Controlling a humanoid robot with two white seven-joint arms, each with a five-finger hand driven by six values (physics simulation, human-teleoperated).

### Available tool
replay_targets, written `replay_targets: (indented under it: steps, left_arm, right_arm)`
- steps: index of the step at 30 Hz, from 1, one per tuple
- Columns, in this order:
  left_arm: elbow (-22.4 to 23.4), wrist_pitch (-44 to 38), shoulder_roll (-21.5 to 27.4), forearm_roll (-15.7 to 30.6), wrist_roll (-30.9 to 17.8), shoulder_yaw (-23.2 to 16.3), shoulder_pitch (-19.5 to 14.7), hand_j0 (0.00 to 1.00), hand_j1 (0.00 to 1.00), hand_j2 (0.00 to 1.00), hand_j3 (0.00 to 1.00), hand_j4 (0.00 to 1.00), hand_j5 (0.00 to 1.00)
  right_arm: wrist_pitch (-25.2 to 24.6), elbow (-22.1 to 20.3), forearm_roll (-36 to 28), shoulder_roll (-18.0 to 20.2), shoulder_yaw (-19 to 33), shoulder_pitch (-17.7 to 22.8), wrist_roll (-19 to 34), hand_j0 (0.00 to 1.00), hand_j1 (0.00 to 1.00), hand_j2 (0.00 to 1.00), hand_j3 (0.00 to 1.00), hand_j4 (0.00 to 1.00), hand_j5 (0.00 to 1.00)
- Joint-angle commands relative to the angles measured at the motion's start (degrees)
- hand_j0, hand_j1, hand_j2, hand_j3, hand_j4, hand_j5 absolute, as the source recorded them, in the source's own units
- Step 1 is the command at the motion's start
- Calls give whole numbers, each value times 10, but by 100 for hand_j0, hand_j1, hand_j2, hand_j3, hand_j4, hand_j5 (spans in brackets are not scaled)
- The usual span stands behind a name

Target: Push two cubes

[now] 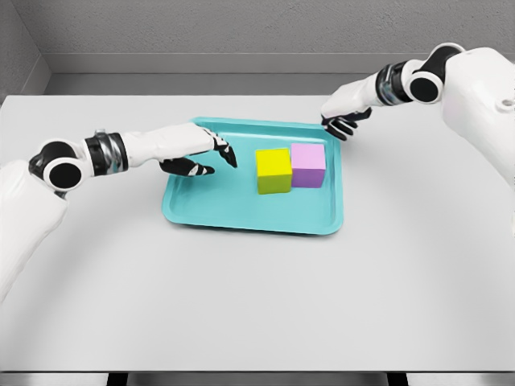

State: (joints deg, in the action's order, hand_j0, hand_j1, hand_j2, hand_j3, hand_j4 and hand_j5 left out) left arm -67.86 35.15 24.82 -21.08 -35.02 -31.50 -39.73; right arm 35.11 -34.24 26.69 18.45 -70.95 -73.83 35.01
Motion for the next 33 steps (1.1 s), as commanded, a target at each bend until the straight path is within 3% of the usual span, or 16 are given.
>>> replay_targets:
  steps: [1,10,20,21,23,27,33]
  left_arm:
    - [-2,-1,1,9,0,-15,0,60,60,60,60,60,60]
    - [0,-1,1,10,0,-18,9,60,60,60,60,60,60]
    - [4,-1,-7,7,0,-18,4,60,60,60,60,60,60]
    - [8,-1,-8,4,0,-18,3,60,60,60,60,60,60]
    - [59,-1,-20,0,0,-18,3,60,60,60,60,60,60]
    - [91,-1,-41,-13,0,-18,-6,60,60,60,60,60,60]
    - [96,-1,-57,-19,0,-18,-13,60,60,60,60,60,60]
  right_arm:
    - [-1,0,3,-9,1,-1,0,10,10,10,10,10,10]
    - [-1,-9,3,-32,-1,-7,0,9,9,9,9,9,9]
    - [-1,-13,3,-33,-13,-4,0,9,9,9,9,9,9]
    - [-1,-13,3,-32,-14,-3,0,9,9,9,9,9,9]
    - [-1,-9,3,-28,-15,-3,0,8,8,8,8,8,8]
    - [-1,-9,16,-28,-14,-5,0,7,7,7,7,7,7]
    - [-1,-10,60,-32,-16,-5,0,7,7,7,7,7,7]
